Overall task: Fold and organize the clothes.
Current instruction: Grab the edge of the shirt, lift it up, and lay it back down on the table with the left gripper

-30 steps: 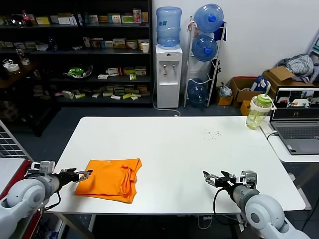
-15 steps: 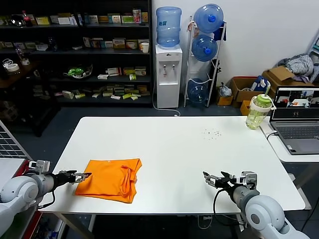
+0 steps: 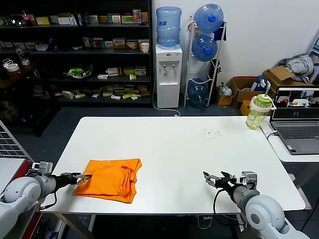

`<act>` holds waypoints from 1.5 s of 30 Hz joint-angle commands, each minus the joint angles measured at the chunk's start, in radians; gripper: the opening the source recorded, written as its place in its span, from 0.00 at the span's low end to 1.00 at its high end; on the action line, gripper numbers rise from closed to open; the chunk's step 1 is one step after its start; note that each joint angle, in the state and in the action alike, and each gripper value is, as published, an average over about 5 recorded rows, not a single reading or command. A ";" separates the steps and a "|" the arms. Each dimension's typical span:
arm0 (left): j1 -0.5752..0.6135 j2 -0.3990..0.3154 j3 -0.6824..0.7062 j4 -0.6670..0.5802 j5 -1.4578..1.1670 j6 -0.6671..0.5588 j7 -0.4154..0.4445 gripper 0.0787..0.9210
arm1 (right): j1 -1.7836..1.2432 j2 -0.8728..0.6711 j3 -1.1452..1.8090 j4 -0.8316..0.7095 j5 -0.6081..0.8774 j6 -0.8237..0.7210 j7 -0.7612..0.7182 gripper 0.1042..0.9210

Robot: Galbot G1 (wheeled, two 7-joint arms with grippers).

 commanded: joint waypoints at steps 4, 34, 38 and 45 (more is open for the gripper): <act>-0.007 -0.007 0.004 0.010 0.007 0.002 0.008 0.52 | 0.001 -0.001 -0.001 -0.001 0.001 0.000 0.001 0.88; 0.128 0.125 -0.140 -0.321 0.017 0.017 -0.261 0.02 | 0.005 0.003 0.006 0.005 -0.052 0.015 -0.013 0.88; 0.111 0.196 -0.147 -0.282 0.025 0.018 -0.300 0.02 | 0.013 0.014 0.004 0.009 -0.091 0.032 -0.031 0.88; 0.144 0.265 -0.237 -0.161 0.041 0.019 -0.322 0.02 | 0.014 0.025 0.012 0.012 -0.154 0.065 -0.070 0.88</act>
